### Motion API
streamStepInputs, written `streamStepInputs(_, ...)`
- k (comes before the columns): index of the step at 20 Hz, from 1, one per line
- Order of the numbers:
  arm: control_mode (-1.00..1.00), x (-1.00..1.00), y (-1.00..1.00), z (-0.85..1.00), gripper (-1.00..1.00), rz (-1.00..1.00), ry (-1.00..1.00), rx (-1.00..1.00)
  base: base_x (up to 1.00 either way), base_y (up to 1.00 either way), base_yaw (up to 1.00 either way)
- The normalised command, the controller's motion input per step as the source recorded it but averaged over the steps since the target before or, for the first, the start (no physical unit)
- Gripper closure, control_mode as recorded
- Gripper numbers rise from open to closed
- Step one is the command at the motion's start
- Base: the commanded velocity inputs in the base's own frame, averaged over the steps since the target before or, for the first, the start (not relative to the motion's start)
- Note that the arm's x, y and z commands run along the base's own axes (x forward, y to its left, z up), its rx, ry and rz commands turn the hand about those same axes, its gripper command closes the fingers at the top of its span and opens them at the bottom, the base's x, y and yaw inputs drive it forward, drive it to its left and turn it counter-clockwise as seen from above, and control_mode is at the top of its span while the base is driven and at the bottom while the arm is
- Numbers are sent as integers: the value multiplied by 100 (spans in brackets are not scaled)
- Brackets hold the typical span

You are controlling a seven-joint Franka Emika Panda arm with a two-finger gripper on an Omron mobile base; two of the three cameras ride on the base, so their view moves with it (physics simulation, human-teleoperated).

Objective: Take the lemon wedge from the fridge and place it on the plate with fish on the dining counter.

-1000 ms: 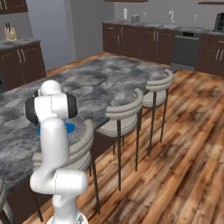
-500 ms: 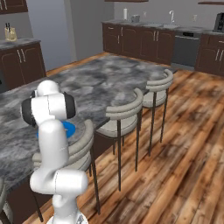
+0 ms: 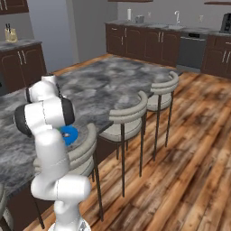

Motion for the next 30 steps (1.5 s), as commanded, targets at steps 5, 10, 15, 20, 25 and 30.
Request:
streamStepInputs(5, -100, -100, -39, 65, -100, 9, -5, 8, 0, 0, 0)
streamStepInputs(10, -100, -100, -48, 4, -100, 7, 0, 12, 0, 0, 0)
streamStepInputs(15, -100, -100, -58, 14, -100, 2, -8, 9, 0, 0, 0)
streamStepInputs(20, -100, -100, -55, 100, -100, -2, -47, 5, 0, 0, 0)
streamStepInputs(25, -100, -100, -34, 87, -100, -7, -78, 0, 0, 0, 0)
streamStepInputs(30, -100, -40, 2, 19, -100, -4, -31, -5, 0, 0, 0)
